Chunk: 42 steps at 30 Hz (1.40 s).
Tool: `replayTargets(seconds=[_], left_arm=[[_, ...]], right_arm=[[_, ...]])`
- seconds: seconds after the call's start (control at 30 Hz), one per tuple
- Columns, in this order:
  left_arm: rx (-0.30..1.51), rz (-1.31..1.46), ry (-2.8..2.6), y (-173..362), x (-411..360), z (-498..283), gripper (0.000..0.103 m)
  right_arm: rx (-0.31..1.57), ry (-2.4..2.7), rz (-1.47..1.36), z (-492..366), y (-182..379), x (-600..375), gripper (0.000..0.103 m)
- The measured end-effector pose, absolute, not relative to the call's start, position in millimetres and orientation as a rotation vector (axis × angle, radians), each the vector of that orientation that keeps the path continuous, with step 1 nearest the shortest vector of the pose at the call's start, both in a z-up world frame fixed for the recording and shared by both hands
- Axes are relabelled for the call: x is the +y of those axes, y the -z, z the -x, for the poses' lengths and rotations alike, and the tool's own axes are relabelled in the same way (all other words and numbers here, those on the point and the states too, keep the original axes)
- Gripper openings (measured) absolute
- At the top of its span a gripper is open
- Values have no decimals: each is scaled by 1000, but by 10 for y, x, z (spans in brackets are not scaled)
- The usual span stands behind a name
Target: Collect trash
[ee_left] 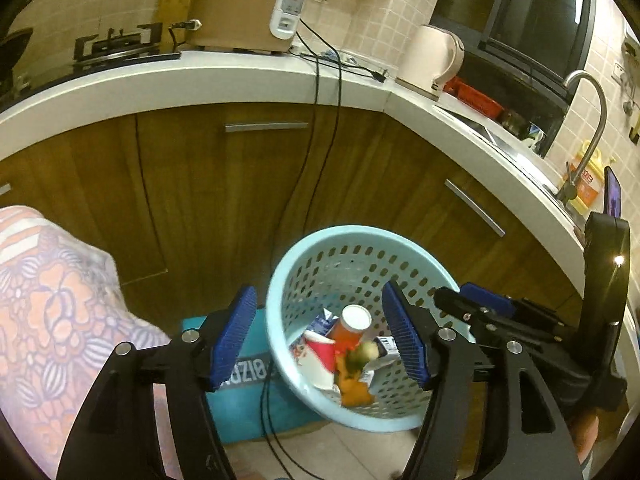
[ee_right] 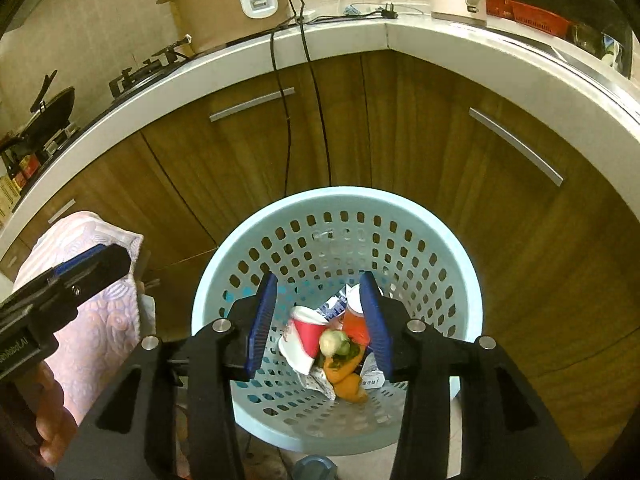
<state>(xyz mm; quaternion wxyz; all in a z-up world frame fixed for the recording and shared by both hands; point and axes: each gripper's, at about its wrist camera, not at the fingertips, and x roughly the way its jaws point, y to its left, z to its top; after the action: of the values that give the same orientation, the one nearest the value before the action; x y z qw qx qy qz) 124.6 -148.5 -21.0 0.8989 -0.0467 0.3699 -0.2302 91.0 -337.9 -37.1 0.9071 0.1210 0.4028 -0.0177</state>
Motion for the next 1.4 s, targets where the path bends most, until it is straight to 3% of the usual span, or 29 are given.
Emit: replayTargets(seconds=[0.17, 0.4, 0.63, 1.4], left_arm=[[698, 113, 417, 113, -1259, -1093, 75], [497, 90, 266, -200, -922, -685, 83], [376, 61, 160, -310, -707, -453, 87], [360, 15, 119, -297, -664, -360, 89]], right_arm=[[785, 24, -222, -846, 220, -3224, 43], [658, 23, -170, -616, -100, -2941, 55], [557, 77, -154, -414, -257, -2754, 59], [455, 135, -129, -221, -330, -2625, 61]])
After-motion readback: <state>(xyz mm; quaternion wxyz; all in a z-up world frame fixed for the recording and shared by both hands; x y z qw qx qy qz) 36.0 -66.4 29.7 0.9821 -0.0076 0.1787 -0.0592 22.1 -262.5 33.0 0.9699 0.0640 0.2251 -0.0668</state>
